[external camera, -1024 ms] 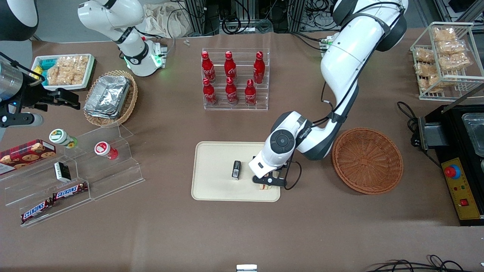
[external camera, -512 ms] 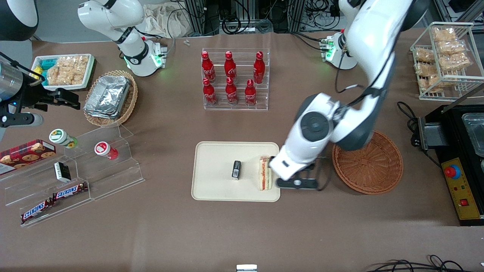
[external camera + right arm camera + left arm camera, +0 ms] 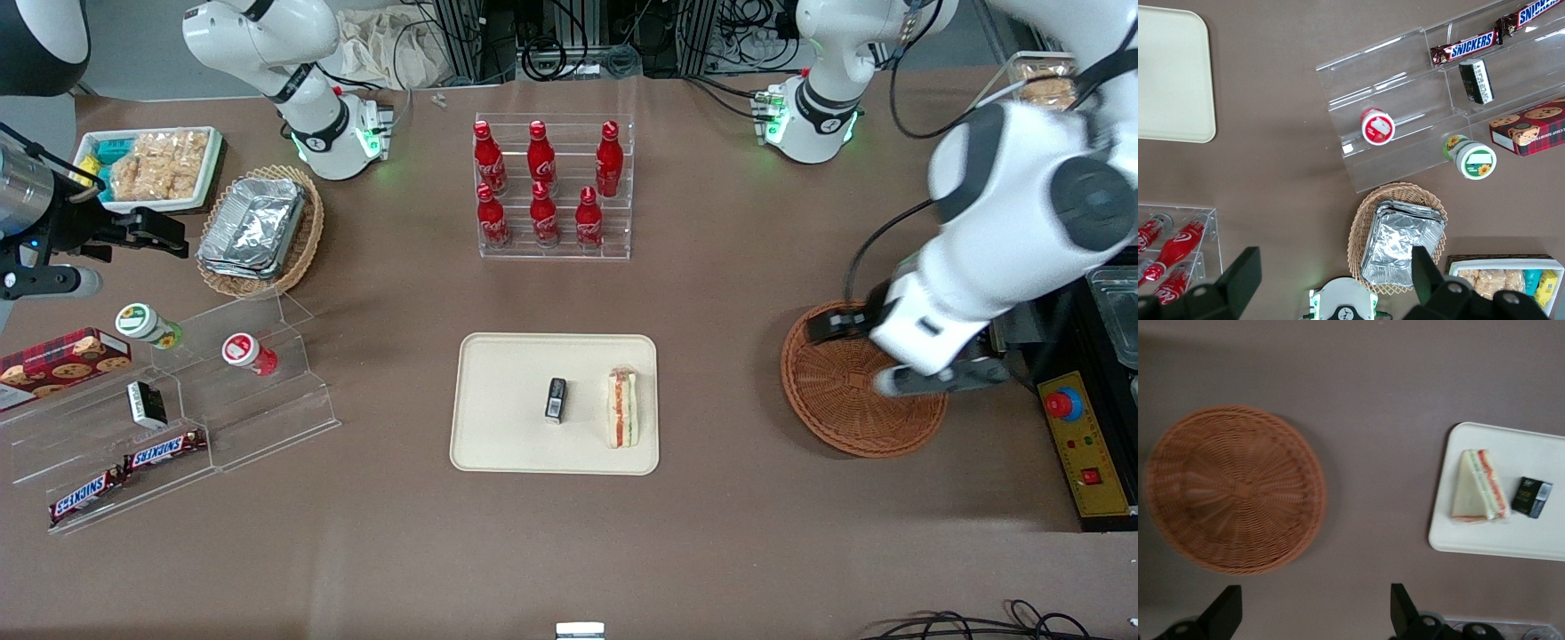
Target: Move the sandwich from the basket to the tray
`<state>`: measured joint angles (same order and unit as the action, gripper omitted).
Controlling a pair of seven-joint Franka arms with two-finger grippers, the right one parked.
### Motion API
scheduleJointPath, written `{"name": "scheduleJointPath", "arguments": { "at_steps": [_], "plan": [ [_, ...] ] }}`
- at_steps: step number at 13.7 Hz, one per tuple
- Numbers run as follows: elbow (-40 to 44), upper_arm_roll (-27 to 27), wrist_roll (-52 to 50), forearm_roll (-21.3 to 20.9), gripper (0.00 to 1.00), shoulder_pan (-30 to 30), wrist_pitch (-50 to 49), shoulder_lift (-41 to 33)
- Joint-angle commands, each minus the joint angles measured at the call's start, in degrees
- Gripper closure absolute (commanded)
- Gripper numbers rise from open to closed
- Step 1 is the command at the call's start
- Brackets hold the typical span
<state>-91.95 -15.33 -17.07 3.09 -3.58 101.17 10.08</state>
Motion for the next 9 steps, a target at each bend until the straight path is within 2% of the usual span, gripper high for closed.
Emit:
{"name": "scheduleJointPath", "arguments": {
  "at_steps": [1,5,9],
  "plan": [
    [-7.10,-0.31,3.00,1.74,0.00,-4.93,-1.67,-7.35],
    [-3.70,-0.23,10.38,1.66,0.00,-10.74,-3.87,-5.44],
    [-2.01,-0.14,10.13,0.69,0.00,-10.92,-3.88,-4.11]
  ]
}}
